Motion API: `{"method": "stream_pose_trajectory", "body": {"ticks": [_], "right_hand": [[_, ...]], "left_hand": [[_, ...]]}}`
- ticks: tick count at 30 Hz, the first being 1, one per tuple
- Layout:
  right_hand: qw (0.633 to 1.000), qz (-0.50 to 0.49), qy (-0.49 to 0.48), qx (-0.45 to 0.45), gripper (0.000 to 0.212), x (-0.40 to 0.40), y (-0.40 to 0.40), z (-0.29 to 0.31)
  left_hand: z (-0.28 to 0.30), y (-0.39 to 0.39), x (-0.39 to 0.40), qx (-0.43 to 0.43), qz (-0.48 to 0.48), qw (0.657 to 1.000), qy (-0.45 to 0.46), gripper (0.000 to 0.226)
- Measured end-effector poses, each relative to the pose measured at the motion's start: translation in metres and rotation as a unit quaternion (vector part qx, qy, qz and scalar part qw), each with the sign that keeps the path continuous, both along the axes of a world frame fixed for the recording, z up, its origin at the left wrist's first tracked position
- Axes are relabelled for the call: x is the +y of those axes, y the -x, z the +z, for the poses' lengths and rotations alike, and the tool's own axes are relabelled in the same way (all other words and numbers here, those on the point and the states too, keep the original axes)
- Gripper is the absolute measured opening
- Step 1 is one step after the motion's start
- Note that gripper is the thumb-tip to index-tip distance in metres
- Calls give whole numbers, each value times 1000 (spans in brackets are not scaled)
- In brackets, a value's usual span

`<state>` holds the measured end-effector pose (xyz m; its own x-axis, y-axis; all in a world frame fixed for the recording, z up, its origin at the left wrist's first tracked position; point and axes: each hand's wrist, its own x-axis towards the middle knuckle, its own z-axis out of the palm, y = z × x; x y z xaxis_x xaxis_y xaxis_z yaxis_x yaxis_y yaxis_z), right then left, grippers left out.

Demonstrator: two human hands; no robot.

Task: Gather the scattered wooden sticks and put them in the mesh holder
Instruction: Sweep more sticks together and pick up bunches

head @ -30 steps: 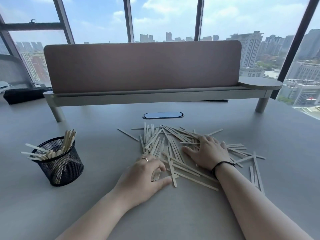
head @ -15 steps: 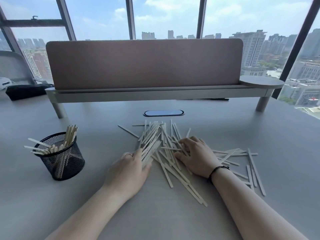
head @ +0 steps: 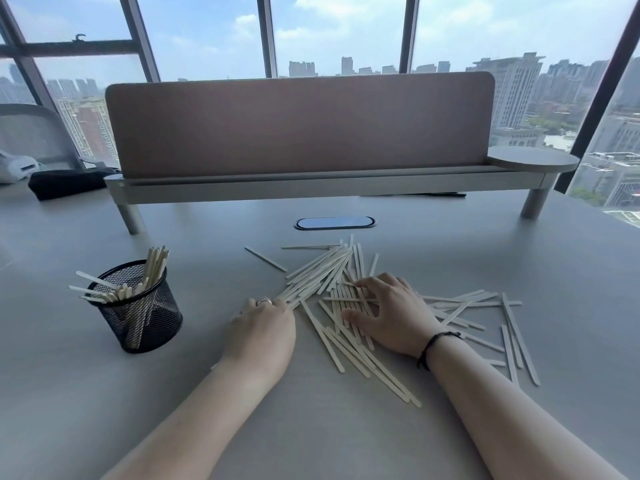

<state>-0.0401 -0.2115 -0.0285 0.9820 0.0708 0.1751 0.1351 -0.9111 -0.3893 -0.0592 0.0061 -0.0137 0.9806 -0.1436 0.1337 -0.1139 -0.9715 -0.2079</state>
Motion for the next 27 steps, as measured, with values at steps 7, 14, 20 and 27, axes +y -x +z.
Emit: {"method": "stream_pose_trajectory", "body": {"ticks": [7, 14, 20, 27], "right_hand": [[1000, -8, -21, -8, 60, 1, 0, 0], [1000, -6, 23, 7, 77, 6, 4, 1], [1000, -10, 25, 10, 79, 8, 5, 2], [1000, -14, 21, 13, 76, 8, 6, 1]], "left_hand": [[-9, -11, 12, -20, 10, 995, 98, 29], [-16, -15, 8, -25, 11, 989, 143, 53], [-14, -15, 6, -45, -6, 978, 202, 33], [-3, -9, -9, -15, 10, 999, 39, 32]]}}
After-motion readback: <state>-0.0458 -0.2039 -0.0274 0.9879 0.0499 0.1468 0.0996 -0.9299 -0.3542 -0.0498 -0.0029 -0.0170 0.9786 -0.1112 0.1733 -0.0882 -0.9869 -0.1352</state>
